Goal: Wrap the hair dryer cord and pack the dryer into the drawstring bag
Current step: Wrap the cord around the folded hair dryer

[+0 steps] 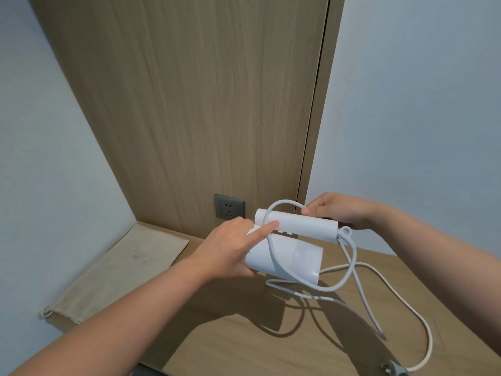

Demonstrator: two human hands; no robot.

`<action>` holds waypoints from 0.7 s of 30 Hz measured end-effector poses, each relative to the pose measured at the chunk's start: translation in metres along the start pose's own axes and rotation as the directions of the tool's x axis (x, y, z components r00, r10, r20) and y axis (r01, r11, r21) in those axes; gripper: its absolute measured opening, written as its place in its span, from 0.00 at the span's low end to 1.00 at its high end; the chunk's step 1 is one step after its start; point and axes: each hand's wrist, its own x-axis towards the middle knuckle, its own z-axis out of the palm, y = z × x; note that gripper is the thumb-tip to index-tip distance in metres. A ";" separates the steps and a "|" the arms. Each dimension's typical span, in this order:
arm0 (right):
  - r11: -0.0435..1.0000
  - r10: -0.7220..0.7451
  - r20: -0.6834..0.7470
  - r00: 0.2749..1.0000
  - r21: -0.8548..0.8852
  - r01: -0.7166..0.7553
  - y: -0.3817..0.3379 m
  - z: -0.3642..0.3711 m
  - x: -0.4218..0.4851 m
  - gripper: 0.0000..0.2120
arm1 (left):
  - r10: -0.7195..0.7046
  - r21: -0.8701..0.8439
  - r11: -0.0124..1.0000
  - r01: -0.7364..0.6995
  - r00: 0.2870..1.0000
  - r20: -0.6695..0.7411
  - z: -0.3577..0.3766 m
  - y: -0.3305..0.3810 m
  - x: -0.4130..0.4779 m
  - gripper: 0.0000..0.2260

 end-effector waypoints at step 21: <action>0.911 -0.115 0.156 0.981 0.409 0.042 0.049 0.058 -0.028 0.07 | -0.451 -0.308 0.818 0.485 0.875 0.178 0.006 0.024 -0.009 0.46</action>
